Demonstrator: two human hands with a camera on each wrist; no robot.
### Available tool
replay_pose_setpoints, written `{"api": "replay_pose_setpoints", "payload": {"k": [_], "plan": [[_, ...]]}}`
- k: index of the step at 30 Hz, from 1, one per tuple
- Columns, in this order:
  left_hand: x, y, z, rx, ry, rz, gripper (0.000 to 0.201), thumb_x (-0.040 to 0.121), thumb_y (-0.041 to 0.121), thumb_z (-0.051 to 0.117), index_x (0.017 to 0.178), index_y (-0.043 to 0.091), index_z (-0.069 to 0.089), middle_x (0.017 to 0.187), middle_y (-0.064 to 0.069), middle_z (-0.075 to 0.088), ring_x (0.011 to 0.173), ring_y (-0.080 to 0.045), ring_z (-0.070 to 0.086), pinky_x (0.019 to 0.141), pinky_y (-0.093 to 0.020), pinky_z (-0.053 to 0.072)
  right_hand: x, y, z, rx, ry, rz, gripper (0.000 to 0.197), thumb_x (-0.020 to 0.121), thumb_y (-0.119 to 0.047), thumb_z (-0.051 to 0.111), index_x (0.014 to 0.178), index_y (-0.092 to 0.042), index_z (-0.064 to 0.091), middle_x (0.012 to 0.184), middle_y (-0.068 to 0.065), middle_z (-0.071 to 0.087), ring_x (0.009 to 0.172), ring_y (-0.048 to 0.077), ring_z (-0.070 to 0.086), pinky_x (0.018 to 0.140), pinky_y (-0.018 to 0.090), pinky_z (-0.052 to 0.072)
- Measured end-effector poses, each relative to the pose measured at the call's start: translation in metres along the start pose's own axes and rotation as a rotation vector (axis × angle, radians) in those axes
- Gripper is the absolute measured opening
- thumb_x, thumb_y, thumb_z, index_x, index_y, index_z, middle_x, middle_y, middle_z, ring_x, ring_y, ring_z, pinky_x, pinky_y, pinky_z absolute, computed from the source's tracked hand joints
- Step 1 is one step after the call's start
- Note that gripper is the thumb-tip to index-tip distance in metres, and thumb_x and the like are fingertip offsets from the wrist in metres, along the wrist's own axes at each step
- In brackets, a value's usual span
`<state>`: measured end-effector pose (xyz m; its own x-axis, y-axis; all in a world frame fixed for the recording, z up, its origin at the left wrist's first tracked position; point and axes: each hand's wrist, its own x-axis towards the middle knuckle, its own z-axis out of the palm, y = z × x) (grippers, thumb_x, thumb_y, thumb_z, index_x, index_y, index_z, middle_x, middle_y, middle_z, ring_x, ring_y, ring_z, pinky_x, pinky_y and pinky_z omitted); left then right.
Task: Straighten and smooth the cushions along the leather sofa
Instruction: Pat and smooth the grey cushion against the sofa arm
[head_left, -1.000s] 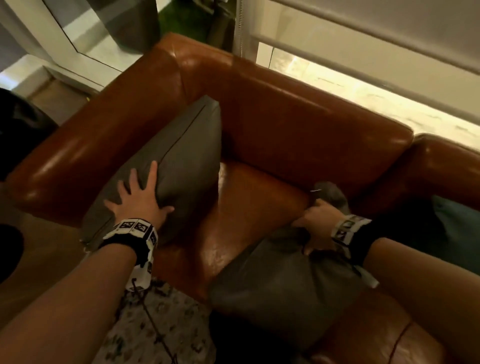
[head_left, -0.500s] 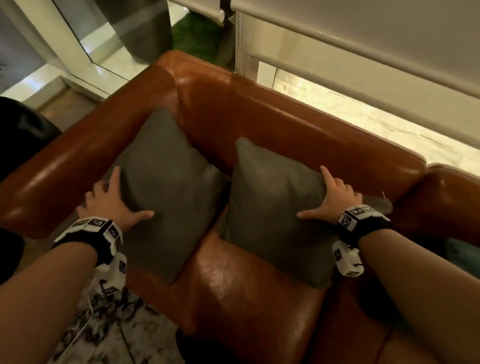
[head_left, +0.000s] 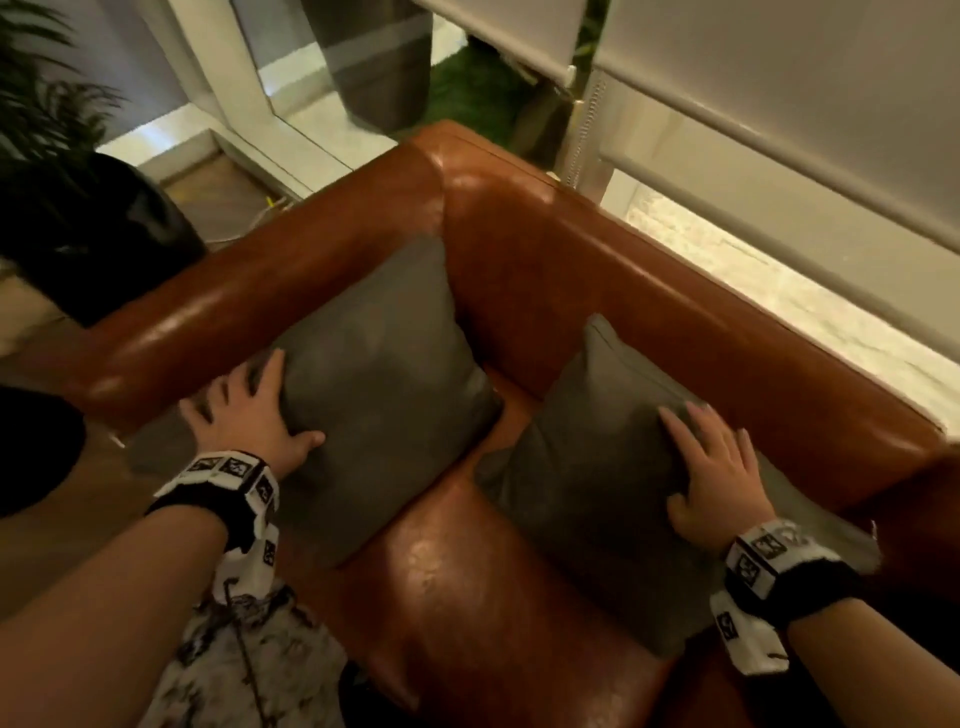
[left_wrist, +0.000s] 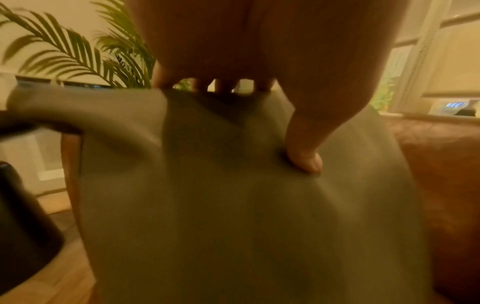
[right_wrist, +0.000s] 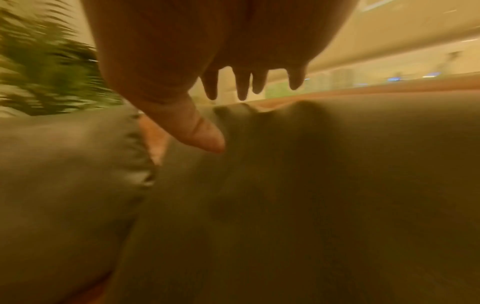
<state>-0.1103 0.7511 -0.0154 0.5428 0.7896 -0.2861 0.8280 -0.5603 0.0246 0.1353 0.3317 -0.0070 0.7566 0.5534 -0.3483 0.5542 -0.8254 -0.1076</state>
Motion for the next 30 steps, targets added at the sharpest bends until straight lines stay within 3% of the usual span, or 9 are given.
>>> {"api": "replay_pose_setpoints", "payload": {"k": [2,5,9,14,18,22,24,27,30], "plan": [[-0.012,-0.003,0.014,-0.024,0.136,0.104,0.102,0.077,0.063,0.062,0.155,0.034,0.002,0.164,-0.006,0.005,0.151,-0.036,0.002,0.119,-0.061,0.003,0.0,-0.039,0.009,0.012,0.048,-0.228,0.094,0.082,-0.033,0.059,0.153,-0.042,-0.001,0.165,-0.007,0.0,0.149,0.013,-0.014,0.12,0.044,-0.013],[-0.036,0.014,0.034,-0.038,0.375,0.266,0.082,0.085,0.054,0.046,0.156,0.027,0.016,0.164,-0.008,0.011,0.151,-0.037,0.002,0.12,-0.058,-0.001,0.011,-0.101,0.03,0.105,0.107,-0.448,0.072,0.089,-0.046,0.044,0.152,-0.043,0.01,0.161,-0.017,0.008,0.151,0.011,0.002,0.122,0.043,0.003],[-0.024,0.031,0.066,-0.055,0.397,0.14,0.07,0.094,0.052,0.037,0.156,0.032,0.012,0.166,-0.004,0.006,0.152,-0.035,-0.001,0.119,-0.061,0.002,0.076,-0.214,0.045,0.141,0.179,-0.693,0.061,0.097,-0.046,0.036,0.155,-0.035,0.018,0.164,-0.01,0.01,0.152,0.015,0.002,0.122,0.042,0.006],[0.021,0.016,0.083,-0.024,0.402,0.104,0.068,0.096,0.055,0.031,0.156,0.033,0.007,0.166,-0.002,0.002,0.152,-0.032,-0.002,0.119,-0.06,0.0,0.169,-0.313,0.063,-0.194,0.316,-0.838,0.06,0.1,-0.052,0.027,0.155,-0.036,0.008,0.166,-0.002,0.005,0.152,0.023,-0.001,0.119,0.06,0.003],[0.036,-0.002,0.075,-0.003,0.404,0.119,0.069,0.094,0.061,0.029,0.156,0.037,0.009,0.166,0.001,0.003,0.152,-0.031,-0.002,0.12,-0.057,-0.001,0.223,-0.306,0.047,-0.25,0.369,-0.837,0.07,0.095,-0.065,0.023,0.155,-0.037,0.004,0.166,-0.006,0.004,0.152,0.021,-0.003,0.12,0.056,-0.001],[0.024,-0.046,0.085,-0.061,0.403,-0.067,0.072,0.091,0.066,0.025,0.155,0.037,0.01,0.166,0.002,0.002,0.153,-0.029,-0.003,0.121,-0.054,0.001,0.275,-0.251,0.022,-0.114,0.294,-0.531,0.072,0.09,-0.073,0.009,0.152,-0.043,-0.011,0.163,-0.017,-0.009,0.152,0.021,-0.008,0.12,0.056,-0.002],[0.017,-0.051,0.085,-0.099,0.391,-0.135,0.072,0.092,0.064,0.025,0.156,0.035,0.009,0.166,0.0,-0.001,0.153,-0.029,-0.006,0.122,-0.052,0.002,0.281,-0.238,0.018,-0.087,0.22,-0.484,0.073,0.09,-0.072,0.003,0.153,-0.039,-0.014,0.163,-0.016,-0.011,0.152,0.022,-0.008,0.121,0.054,-0.002],[0.013,-0.024,0.074,-0.138,0.412,-0.117,0.071,0.093,0.058,0.027,0.156,0.035,0.007,0.166,-0.002,-0.004,0.152,-0.033,-0.011,0.121,-0.055,-0.003,0.253,-0.257,0.019,0.037,0.367,-0.519,0.071,0.096,-0.051,0.016,0.157,-0.018,0.001,0.166,0.001,-0.001,0.152,0.022,-0.005,0.121,0.052,0.004],[0.022,-0.008,0.066,-0.06,0.404,-0.001,0.068,0.094,0.058,0.025,0.156,0.036,0.008,0.166,0.0,0.002,0.152,-0.031,-0.006,0.121,-0.056,-0.001,0.207,-0.304,0.032,0.118,0.467,-0.737,0.067,0.097,-0.041,0.032,0.157,-0.016,0.015,0.165,0.006,0.01,0.152,0.024,0.004,0.121,0.052,0.006]]}}
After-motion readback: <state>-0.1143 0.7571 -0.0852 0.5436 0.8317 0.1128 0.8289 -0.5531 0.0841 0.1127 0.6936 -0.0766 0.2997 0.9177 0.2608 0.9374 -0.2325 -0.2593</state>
